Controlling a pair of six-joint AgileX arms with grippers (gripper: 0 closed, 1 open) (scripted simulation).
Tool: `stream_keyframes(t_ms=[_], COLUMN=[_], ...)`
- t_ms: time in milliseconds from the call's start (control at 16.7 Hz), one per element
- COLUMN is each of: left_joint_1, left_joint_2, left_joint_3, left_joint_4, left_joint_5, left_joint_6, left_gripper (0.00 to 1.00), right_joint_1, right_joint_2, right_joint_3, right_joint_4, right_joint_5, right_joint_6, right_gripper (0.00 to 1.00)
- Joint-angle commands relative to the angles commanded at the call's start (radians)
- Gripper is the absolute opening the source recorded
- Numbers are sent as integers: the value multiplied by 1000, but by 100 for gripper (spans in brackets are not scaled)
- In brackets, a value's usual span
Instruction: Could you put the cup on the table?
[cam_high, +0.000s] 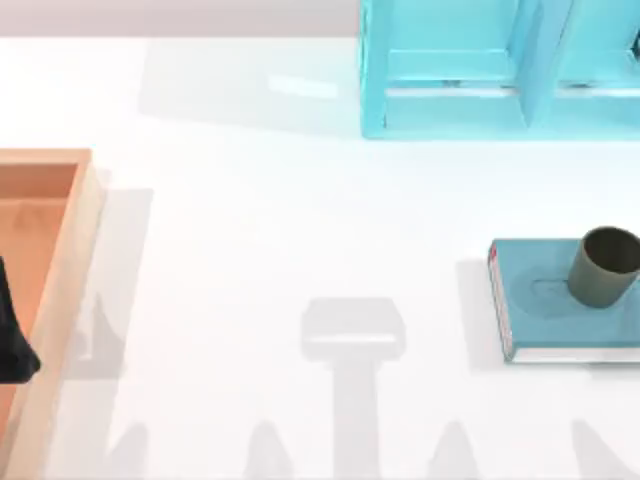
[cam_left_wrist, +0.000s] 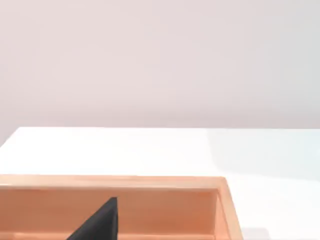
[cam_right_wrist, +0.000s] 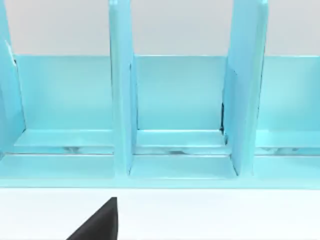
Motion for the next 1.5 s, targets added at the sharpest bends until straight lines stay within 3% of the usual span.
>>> stream_keyframes(t_ms=[240,480,1200,1500], left_joint_1=[0,0,0,0], left_joint_2=[0,0,0,0], left_joint_3=[0,0,0,0], left_joint_4=[0,0,0,0], left_joint_5=[0,0,0,0], left_joint_6=[0,0,0,0], left_gripper=[100,100,100,100], right_joint_1=[3,17,91,117], right_joint_2=[32,222,1367,1708], right_joint_3=[30,214,1278,1573], right_joint_4=[-31,-212,-1052,-1322], right_joint_5=[0,3,-17,-15], right_joint_6=[1,14,113,134], right_gripper=[100,100,100,100])
